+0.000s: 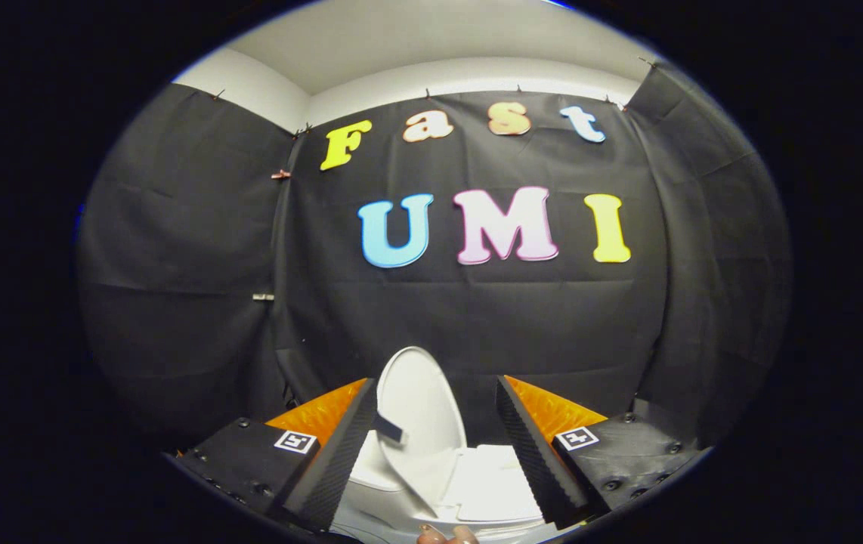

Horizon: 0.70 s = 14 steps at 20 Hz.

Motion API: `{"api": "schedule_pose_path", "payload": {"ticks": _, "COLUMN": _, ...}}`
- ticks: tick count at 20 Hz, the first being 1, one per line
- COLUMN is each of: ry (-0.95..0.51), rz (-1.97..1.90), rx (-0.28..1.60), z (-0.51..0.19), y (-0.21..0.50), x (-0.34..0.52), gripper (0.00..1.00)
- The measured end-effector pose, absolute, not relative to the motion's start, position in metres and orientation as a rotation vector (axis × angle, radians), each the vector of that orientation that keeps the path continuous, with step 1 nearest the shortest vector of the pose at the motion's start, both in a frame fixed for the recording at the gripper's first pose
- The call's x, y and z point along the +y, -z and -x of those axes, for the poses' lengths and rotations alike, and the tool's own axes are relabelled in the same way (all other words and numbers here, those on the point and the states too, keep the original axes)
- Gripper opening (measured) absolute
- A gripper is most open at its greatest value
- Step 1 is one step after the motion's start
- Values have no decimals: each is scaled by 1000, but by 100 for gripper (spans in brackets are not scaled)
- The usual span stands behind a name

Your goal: Open the toilet lid.

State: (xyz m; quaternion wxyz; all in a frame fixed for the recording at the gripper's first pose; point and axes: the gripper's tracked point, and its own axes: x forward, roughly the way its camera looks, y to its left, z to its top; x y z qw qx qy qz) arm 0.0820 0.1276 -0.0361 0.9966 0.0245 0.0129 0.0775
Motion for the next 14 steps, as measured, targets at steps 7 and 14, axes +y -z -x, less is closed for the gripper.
{"api": "schedule_pose_path", "payload": {"ticks": 7, "ry": -65, "rz": 14, "rx": 60, "z": -45, "y": 11, "x": 66, "gripper": 99}}
{"api": "schedule_pose_path", "payload": {"ticks": 14, "ry": -41, "rz": 43, "rx": 24, "z": -27, "y": -15, "x": 56, "gripper": 99}}
